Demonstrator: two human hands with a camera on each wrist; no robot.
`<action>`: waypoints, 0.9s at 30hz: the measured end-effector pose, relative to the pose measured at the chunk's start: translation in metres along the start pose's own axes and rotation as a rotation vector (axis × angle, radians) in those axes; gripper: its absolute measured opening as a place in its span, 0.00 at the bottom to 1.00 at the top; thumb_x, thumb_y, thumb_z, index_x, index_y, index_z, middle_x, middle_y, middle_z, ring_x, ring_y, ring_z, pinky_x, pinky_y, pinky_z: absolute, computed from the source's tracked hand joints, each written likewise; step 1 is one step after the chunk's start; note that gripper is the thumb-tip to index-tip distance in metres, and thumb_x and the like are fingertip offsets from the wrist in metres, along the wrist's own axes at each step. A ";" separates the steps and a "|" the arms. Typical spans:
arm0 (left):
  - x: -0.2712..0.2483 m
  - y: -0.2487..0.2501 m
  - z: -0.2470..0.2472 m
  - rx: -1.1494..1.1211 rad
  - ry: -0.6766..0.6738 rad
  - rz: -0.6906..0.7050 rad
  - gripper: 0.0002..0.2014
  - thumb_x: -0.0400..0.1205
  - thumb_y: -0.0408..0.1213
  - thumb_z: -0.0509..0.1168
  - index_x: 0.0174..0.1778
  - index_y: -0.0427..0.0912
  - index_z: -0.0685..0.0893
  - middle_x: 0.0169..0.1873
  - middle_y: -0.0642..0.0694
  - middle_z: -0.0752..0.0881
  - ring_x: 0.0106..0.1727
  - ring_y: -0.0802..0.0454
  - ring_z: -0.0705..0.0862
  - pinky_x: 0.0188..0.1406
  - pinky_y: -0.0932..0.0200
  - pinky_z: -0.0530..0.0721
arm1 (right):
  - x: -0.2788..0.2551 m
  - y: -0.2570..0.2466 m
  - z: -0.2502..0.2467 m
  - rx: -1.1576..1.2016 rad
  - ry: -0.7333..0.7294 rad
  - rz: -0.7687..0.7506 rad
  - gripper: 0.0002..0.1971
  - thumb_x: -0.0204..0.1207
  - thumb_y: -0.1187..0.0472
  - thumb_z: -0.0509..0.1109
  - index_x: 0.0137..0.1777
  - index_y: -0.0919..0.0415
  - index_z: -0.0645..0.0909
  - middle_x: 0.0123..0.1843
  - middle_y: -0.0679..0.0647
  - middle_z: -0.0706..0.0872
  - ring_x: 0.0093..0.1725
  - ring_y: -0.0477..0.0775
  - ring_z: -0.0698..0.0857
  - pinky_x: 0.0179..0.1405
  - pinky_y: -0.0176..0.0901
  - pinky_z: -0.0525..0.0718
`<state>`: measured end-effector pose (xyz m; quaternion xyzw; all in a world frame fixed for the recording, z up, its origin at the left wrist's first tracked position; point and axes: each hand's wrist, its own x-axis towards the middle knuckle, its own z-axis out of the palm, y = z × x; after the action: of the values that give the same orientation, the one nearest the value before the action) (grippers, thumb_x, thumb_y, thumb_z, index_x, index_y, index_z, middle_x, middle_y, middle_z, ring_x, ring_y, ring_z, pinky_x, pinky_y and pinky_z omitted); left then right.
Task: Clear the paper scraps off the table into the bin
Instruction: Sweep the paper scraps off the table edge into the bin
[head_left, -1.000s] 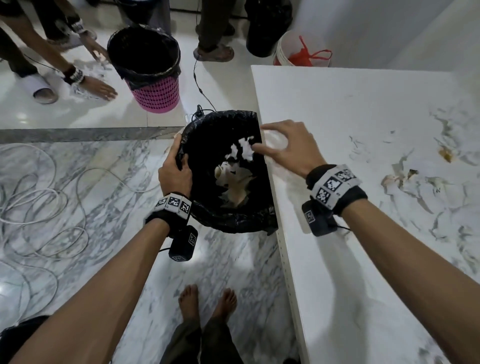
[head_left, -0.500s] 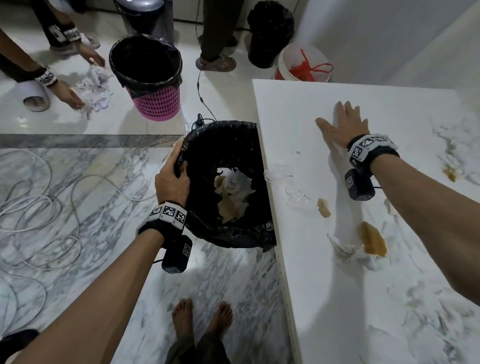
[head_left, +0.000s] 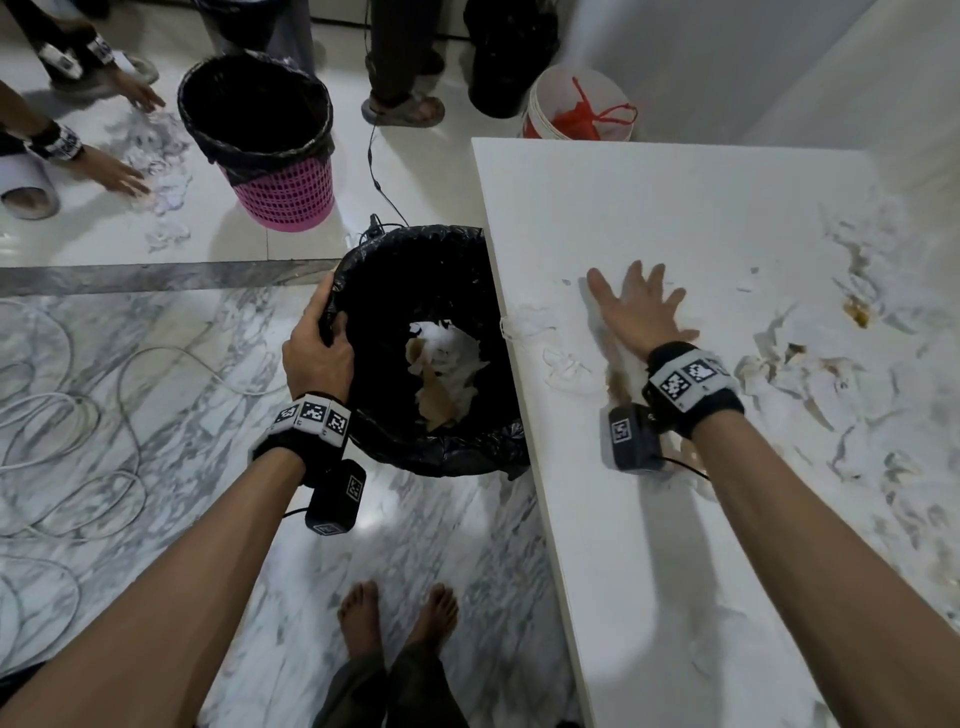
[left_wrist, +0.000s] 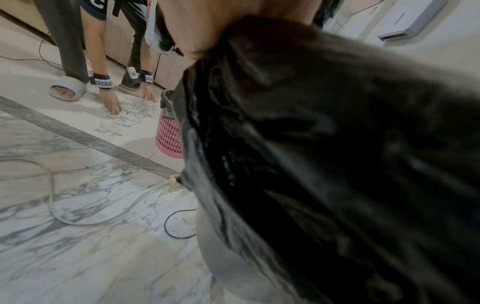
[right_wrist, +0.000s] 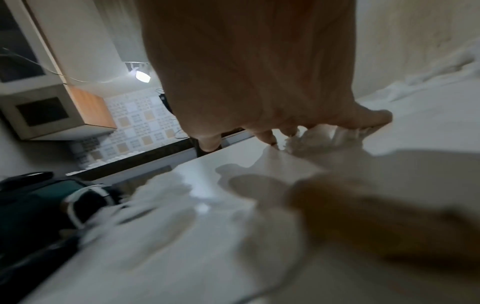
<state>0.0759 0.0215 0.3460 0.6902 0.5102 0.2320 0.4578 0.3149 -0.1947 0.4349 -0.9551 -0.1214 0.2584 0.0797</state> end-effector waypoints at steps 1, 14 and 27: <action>-0.001 0.000 -0.001 0.011 0.000 -0.005 0.24 0.83 0.37 0.60 0.73 0.67 0.70 0.51 0.61 0.82 0.51 0.69 0.78 0.52 0.77 0.73 | -0.005 -0.011 0.006 -0.013 0.005 -0.031 0.46 0.73 0.23 0.42 0.85 0.50 0.39 0.85 0.52 0.33 0.83 0.65 0.34 0.73 0.82 0.37; -0.020 -0.008 -0.011 -0.007 0.012 -0.004 0.24 0.84 0.37 0.59 0.74 0.64 0.71 0.63 0.61 0.82 0.62 0.64 0.80 0.58 0.78 0.71 | -0.064 -0.048 0.040 0.059 0.311 -0.751 0.15 0.78 0.57 0.67 0.62 0.42 0.83 0.61 0.42 0.87 0.60 0.52 0.80 0.59 0.52 0.78; -0.044 -0.012 -0.015 -0.008 -0.034 0.008 0.25 0.83 0.35 0.61 0.74 0.64 0.71 0.46 0.59 0.82 0.46 0.67 0.80 0.47 0.76 0.76 | -0.091 -0.037 0.076 0.090 0.077 -0.710 0.23 0.82 0.64 0.62 0.75 0.45 0.72 0.82 0.48 0.67 0.84 0.55 0.57 0.80 0.68 0.54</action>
<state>0.0418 -0.0123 0.3495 0.6944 0.4986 0.2240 0.4681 0.1929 -0.1773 0.4209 -0.8579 -0.4310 0.1836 0.2112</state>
